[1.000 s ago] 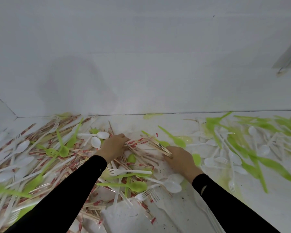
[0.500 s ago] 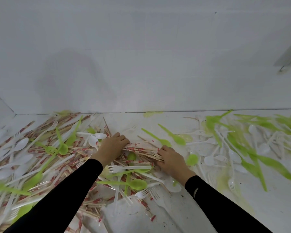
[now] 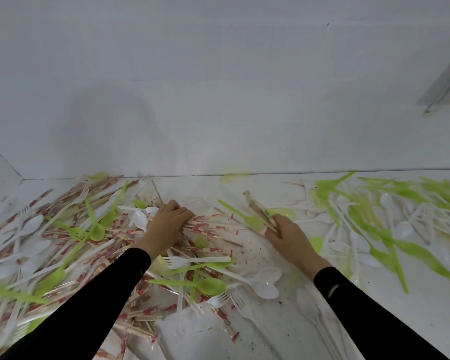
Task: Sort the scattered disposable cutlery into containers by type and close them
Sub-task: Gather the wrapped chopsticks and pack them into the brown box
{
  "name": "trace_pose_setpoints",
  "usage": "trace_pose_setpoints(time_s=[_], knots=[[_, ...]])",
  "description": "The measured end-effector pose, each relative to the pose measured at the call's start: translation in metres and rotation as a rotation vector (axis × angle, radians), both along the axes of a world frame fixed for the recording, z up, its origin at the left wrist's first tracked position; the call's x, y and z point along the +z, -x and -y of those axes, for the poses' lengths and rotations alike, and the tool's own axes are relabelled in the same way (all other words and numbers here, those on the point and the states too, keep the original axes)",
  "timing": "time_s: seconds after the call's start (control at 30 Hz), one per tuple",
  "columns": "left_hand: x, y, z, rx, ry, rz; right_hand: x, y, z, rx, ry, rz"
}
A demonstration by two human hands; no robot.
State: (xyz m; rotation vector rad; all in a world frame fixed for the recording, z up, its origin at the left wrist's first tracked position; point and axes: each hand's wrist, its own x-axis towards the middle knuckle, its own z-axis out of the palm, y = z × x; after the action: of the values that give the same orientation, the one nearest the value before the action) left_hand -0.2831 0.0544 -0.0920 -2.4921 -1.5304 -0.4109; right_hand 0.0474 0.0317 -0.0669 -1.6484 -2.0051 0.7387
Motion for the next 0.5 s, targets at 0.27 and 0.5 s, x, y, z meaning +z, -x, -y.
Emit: trace_pose_setpoints(time_s=[0.27, 0.5], knots=[[0.035, -0.01, -0.007, 0.076, -0.059, 0.225, 0.033, 0.012, -0.025, -0.104, -0.015, -0.237], [0.077, -0.027, 0.012, 0.11, 0.256, 0.99, 0.007, 0.042, -0.029, -0.011, 0.095, 0.094]])
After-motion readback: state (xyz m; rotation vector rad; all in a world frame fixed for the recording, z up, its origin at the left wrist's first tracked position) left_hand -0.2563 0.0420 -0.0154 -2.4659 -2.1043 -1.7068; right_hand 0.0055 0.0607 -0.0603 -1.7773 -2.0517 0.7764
